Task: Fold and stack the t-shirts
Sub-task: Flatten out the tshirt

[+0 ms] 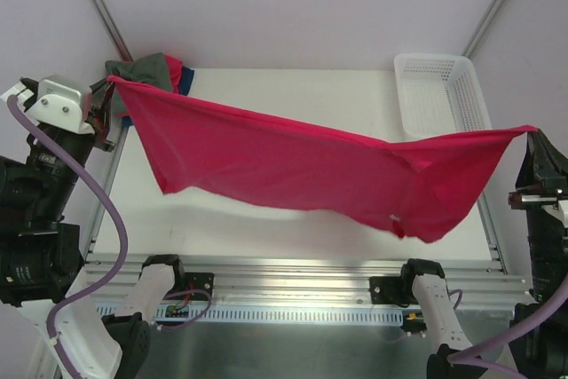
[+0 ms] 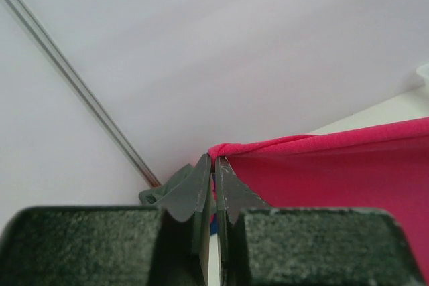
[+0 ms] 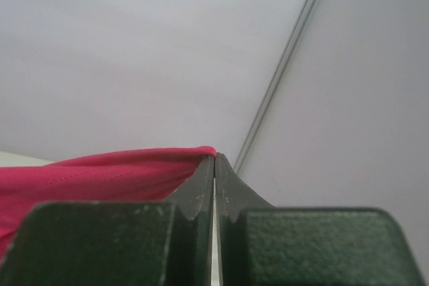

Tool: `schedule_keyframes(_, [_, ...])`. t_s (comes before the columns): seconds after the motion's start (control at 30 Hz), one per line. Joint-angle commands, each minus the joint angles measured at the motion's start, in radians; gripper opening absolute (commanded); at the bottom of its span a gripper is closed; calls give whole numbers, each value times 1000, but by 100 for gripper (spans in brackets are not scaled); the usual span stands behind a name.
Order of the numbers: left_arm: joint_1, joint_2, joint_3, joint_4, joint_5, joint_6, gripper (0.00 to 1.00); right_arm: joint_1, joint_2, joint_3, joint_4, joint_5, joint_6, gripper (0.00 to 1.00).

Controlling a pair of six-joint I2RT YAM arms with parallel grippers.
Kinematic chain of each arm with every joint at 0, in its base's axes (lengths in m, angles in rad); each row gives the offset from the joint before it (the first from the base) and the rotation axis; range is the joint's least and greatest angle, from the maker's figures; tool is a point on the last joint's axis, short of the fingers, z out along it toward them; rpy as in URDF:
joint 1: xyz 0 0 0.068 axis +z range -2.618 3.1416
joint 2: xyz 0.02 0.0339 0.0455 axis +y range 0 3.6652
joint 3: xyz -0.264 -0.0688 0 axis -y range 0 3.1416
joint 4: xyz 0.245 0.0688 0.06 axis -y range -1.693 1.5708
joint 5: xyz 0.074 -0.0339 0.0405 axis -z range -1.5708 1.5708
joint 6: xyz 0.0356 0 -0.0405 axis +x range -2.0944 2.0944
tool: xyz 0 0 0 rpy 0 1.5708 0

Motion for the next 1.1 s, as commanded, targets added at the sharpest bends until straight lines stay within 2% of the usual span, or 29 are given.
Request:
schedule_keyframes(0.0, [-5, 29, 11, -59, -58, 60, 0, 24, 30, 13, -70, 66, -64, 1])
schedule_keyframes(0.2, [-7, 87, -55, -68, -62, 81, 0, 59, 88, -26, -43, 86, -99, 1])
schedule_keyframes(0.4, [-5, 206, -187, -59, -37, 152, 0, 59, 168, -209, 89, 66, -107, 1])
schedule_keyframes(0.53, [-5, 344, -295, 11, -32, 204, 0, 59, 287, -298, 186, 58, -113, 1])
schedule_keyframes(0.67, [-5, 479, -356, 122, -35, 244, 0, 61, 508, -313, 273, 60, -99, 1])
schedule_keyframes(0.77, [-2, 611, -343, 193, -57, 255, 0, 66, 614, -304, 330, 83, -90, 1])
schedule_keyframes(0.93, [1, 810, -207, 236, -115, 237, 0, 75, 804, -240, 366, 107, -108, 1])
schedule_keyframes(1.07, [1, 852, -152, 248, -137, 218, 0, 85, 832, -246, 361, 112, -114, 1])
